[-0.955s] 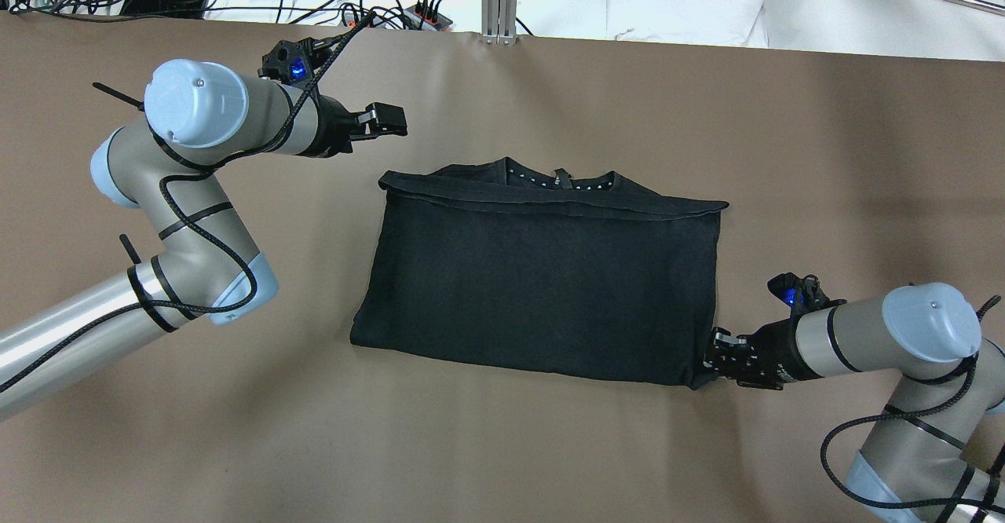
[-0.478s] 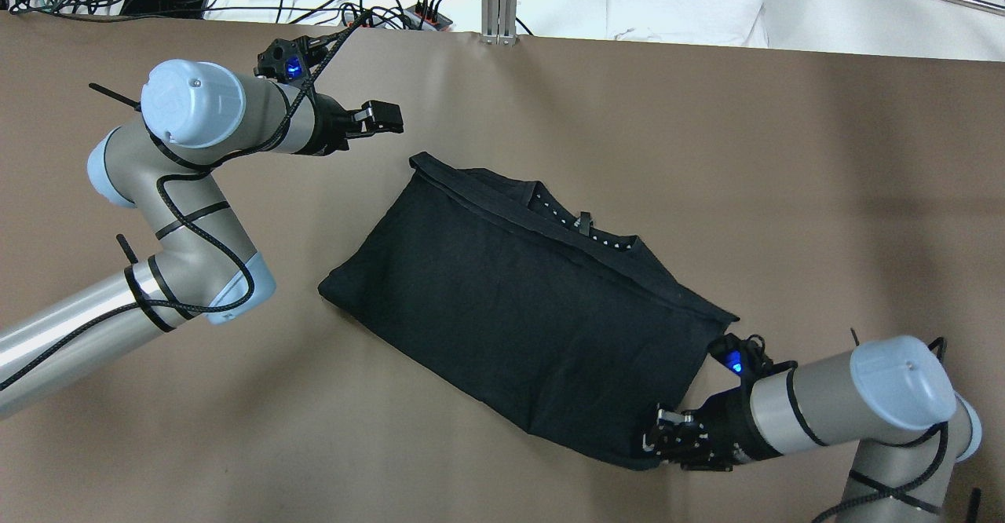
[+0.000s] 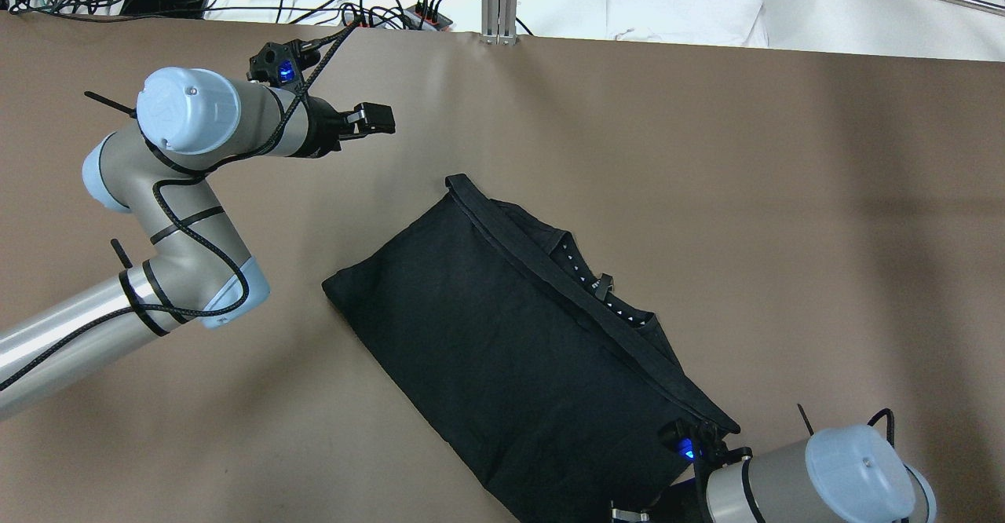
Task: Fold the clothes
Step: 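Drag the grasped corner with the right gripper, rotating the shirt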
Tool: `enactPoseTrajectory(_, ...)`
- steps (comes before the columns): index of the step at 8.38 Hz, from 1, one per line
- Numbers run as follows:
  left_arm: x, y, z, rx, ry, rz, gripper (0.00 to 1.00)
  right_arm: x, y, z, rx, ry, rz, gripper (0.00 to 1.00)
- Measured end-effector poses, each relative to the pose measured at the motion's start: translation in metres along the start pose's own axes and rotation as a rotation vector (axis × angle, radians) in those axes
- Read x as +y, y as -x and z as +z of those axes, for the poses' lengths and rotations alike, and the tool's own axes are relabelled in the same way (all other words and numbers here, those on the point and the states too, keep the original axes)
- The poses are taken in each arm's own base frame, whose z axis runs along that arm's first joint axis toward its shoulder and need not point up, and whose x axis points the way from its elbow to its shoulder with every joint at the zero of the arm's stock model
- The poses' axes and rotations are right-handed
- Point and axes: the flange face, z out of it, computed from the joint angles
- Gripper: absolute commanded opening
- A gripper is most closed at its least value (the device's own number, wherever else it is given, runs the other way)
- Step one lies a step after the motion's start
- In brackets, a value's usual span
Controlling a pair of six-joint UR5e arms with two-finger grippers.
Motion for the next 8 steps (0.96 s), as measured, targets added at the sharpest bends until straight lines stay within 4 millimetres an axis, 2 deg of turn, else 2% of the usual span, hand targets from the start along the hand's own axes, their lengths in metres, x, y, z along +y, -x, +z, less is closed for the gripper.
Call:
enactPoseTrajectory(1,0.001,0.005,0.001,-0.006,0.0,-0.003,1.0,0.005,-0.002,0.005,-0.003,-0.01,-0.005,0.95)
enactPoseTrajectory(3,0.009,0.005,0.003,-0.005,0.009,-0.004,1.0,-0.002,-0.004,0.001,-0.011,-0.054,-0.006,0.94)
enactPoseTrajectory(5,0.021,0.003,-0.006,0.014,0.028,0.001,1.0,-0.029,-0.001,-0.019,-0.021,-0.13,0.008,0.95)
enactPoseTrajectory(8,0.077,0.02,-0.026,0.032,0.091,0.021,1.0,-0.083,0.001,-0.061,-0.001,-0.294,0.043,0.94)
